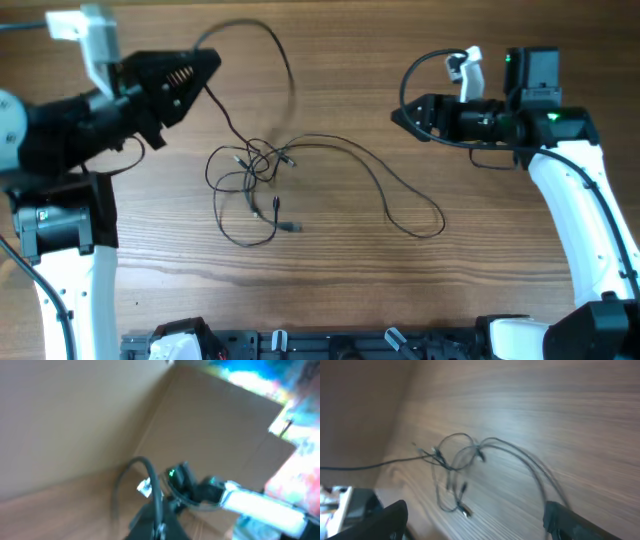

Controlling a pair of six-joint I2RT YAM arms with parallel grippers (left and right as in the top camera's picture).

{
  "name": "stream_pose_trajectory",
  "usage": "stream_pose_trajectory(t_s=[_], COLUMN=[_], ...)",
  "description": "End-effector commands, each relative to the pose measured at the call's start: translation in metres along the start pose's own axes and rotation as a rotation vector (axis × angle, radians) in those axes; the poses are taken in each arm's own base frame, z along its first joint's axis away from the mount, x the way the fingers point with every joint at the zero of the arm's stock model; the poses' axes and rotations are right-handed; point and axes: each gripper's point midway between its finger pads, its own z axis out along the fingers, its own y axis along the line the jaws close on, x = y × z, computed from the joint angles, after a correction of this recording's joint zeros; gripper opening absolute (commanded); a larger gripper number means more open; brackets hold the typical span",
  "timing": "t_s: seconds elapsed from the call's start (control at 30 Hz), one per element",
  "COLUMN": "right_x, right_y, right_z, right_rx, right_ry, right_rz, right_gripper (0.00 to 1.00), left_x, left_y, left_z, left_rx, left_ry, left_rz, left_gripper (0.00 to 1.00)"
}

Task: Untangle cables

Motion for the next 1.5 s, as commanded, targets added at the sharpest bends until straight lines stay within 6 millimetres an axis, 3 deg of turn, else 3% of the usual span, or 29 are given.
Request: stream_pose_trajectory(t_s=[0.0, 0.13, 0.33, 0.53, 0.83, 0.93, 1.03, 1.3, 1.47], right_x=[-0.001, 0.007, 0.032, 0.046, 0.074, 0.086, 0.093, 0.099, 0.098], right_y=[0.035, 0.055, 0.075, 0.1, 0.099, 0.086, 0.072, 0.077, 0.073], right_z=[0.015, 0.04, 0.096, 0.16, 0.233, 0.257, 0.273, 0.288, 0.297], right_rx=[-0.108, -0.117, -0.196, -0.377, -0.436, -0.37, -0.31, -0.27, -0.18], right_ry=[0.024, 0.057, 0.161, 0.216, 0.247, 0.238, 0.232, 0.196, 0.154], right_rz=[-0.041, -0.097, -0.166, -0.123, -0.074, -0.066, -0.05, -0.084, -0.033], right_gripper=[0.89, 0.89, 0.85, 0.82, 0.77, 0.75, 0.72, 0.61, 0.41], left_x=[-0.039, -0.05, -0.042, -0.039, -0.034, -0.032, -0.032, -0.031, -0.031], left_y=[-0.023, -0.023, -0.009, 0.005, 0.004, 0.01, 0.01, 0.012, 0.012], left_z=[-0.003, -0.005, -0.004, -0.011, -0.013, -0.016, -0.016, -0.016, -0.016], left_rx=[0.034, 0.032, -0.006, -0.052, -0.046, -0.065, -0.065, -0.067, -0.067], left_ry=[-0.143, -0.198, -0.182, -0.184, -0.147, -0.148, -0.145, -0.145, -0.144], left_rz=[-0.202, -0.269, -0.355, -0.425, -0.428, -0.455, -0.453, -0.458, -0.459], left_gripper=[0.04, 0.04, 0.04, 0.04, 0.04, 0.04, 0.04, 0.04, 0.04])
